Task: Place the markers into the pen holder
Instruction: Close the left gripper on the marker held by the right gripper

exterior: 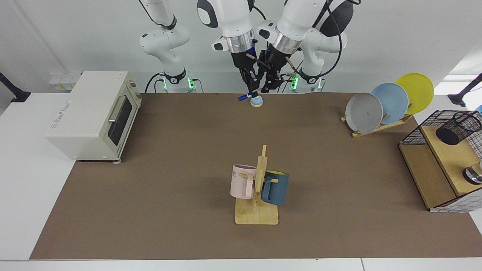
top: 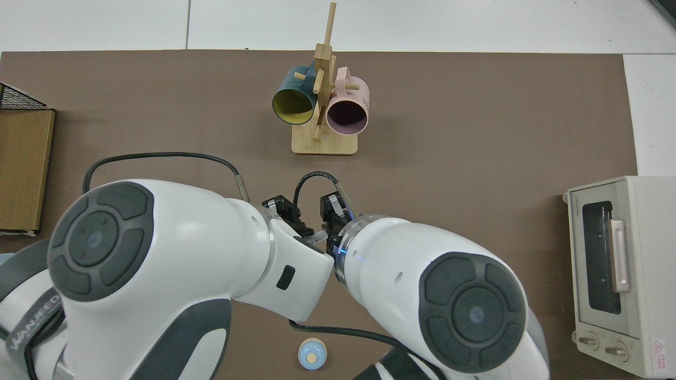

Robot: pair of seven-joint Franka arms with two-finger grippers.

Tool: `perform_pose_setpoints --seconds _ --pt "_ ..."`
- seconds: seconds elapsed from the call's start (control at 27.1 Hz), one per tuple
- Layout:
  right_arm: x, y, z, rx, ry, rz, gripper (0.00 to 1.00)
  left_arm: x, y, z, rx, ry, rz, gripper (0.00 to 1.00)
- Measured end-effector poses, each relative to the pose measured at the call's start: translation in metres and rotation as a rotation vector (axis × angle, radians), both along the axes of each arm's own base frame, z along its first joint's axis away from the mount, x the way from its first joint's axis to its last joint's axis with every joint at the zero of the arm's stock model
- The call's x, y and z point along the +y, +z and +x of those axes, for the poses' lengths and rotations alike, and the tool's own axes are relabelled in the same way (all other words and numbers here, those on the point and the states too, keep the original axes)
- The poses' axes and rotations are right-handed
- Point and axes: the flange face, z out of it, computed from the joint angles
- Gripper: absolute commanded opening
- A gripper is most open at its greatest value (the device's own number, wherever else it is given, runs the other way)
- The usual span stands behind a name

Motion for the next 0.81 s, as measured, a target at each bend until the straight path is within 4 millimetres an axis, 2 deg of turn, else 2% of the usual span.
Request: perform_pose_setpoints --seconds 0.81 --pt "0.0027 0.0004 -0.0028 -0.008 0.021 -0.017 0.00 -0.0041 -0.0010 0.0024 -0.036 0.008 -0.017 0.45"
